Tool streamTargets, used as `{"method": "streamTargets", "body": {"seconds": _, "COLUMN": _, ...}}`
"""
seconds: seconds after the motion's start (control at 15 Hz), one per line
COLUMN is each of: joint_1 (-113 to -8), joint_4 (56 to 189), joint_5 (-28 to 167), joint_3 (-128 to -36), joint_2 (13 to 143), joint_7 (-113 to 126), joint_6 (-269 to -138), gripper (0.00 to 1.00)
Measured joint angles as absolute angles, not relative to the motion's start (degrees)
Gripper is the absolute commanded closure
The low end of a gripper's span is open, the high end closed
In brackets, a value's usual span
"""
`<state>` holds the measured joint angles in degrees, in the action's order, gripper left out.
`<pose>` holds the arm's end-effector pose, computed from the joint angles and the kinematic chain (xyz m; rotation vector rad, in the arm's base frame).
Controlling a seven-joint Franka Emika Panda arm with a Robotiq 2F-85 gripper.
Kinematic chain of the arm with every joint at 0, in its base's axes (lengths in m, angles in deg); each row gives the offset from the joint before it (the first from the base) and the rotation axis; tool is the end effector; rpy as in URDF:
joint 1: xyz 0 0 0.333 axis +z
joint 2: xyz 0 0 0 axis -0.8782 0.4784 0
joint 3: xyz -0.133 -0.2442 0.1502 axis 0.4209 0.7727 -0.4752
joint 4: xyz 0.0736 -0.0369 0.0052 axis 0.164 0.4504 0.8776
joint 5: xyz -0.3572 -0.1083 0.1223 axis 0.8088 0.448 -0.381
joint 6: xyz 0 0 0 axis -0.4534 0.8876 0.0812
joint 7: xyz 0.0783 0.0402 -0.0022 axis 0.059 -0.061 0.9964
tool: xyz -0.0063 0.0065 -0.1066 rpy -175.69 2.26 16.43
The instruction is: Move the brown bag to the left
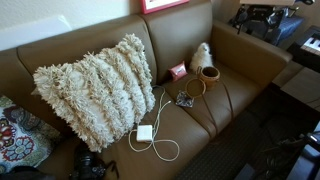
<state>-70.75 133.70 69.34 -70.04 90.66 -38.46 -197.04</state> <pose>0.5864 -0.2638 0.2655 2.4099 -1.7198 -0.0446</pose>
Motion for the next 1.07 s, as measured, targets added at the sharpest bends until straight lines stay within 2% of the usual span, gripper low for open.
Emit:
{"method": "streamTargets", "body": {"seconds": 0.8, "joint_1": -70.04, "joint_4": 119.51, "joint_5": 69.29, "joint_3": -70.06, "joint_2": 104.85, "joint_7": -38.53, "joint_6": -195.34, "gripper": 0.0}}
{"method": "streamTargets", "body": {"seconds": 1.07, "joint_1": -69.98, "joint_4": 114.63, "joint_5": 69.27, "joint_3": -70.02, "joint_2": 113.33, "joint_7": -40.19, "joint_6": -194.46, "gripper": 0.0}}
